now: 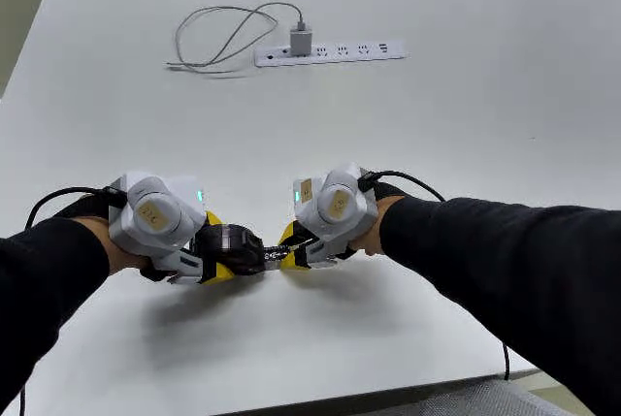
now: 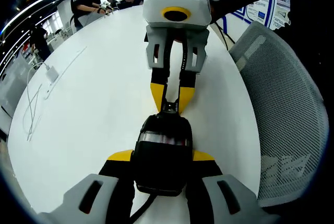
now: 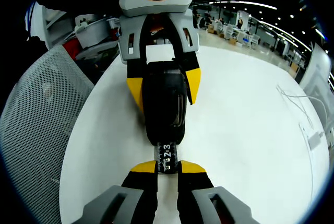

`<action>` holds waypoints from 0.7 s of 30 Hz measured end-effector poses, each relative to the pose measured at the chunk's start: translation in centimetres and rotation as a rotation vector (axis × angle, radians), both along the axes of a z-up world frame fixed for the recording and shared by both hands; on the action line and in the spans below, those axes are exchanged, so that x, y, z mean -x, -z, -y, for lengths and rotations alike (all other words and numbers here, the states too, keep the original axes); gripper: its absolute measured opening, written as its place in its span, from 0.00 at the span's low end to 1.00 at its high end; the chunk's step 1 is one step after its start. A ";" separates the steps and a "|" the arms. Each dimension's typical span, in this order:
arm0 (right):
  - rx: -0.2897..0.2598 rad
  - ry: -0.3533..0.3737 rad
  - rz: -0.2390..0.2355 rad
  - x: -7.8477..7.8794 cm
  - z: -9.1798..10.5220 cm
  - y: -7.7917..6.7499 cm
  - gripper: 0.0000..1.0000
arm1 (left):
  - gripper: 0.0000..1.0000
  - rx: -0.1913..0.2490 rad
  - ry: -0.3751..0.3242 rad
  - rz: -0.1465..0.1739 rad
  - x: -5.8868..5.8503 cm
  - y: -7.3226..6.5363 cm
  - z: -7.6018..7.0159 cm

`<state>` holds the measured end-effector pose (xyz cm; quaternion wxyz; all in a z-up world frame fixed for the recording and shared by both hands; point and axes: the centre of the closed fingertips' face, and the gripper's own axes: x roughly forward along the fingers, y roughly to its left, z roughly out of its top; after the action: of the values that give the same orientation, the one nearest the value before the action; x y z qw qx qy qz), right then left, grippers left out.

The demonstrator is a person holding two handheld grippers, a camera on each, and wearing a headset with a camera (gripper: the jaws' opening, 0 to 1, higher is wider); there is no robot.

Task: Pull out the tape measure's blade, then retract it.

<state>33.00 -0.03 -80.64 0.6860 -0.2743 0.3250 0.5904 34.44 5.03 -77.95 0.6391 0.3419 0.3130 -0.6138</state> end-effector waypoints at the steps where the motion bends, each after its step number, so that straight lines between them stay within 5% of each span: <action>1: 0.000 0.003 -0.001 0.0 0.0 0.0 0.10 | 0.32 0.000 0.000 0.000 0.0 0.0 0.0; 21: 0.007 0.009 -0.006 0.1 1.2 0.0 0.10 | 0.33 0.011 0.012 0.007 -0.1 0.1 0.0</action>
<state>32.88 -1.27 -80.67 0.6865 -0.2735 0.3305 0.5871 34.54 5.01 -78.09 0.6382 0.3425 0.3052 -0.6182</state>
